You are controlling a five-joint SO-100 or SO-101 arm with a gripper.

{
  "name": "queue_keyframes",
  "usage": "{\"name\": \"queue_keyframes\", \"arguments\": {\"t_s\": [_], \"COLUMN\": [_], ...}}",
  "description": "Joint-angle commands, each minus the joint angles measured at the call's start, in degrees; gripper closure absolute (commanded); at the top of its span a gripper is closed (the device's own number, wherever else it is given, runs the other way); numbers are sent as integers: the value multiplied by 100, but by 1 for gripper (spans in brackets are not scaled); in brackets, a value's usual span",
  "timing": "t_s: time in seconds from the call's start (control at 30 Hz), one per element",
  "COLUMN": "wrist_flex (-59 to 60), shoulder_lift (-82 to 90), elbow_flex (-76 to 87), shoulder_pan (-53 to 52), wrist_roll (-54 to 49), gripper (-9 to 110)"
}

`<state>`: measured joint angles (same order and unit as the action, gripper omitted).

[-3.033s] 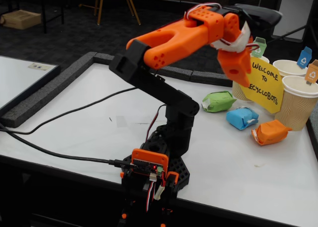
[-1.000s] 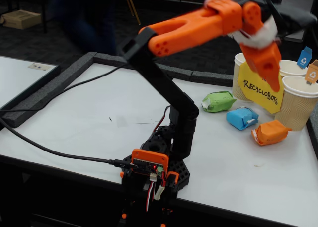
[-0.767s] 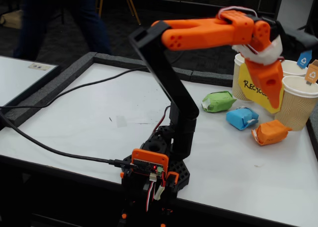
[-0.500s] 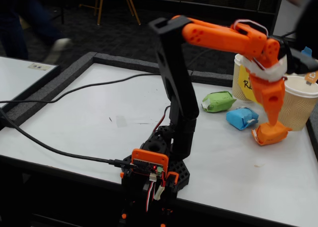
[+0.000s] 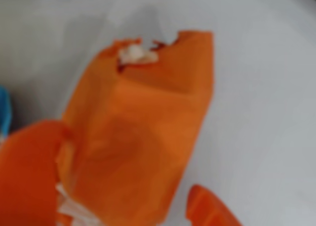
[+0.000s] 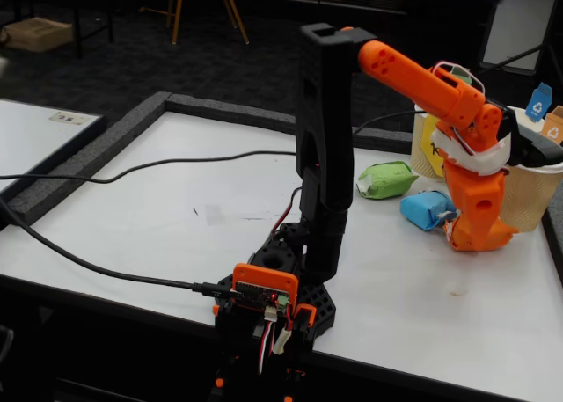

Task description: Sort rubbish by color.

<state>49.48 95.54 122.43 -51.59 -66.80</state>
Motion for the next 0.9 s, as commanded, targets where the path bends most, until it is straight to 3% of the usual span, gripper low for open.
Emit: {"name": "queue_keyframes", "arguments": {"t_s": [0.0,0.17,0.43,0.87], "wrist_flex": [-123,-62,1063,2092], "shoulder_lift": [79,79,729,4078], "elbow_flex": [-879,-967,-1538,-1600], "shoulder_pan": [35,35,44,53], "wrist_roll": [-53,-18,0,-35], "gripper": [89,101,101,101]}}
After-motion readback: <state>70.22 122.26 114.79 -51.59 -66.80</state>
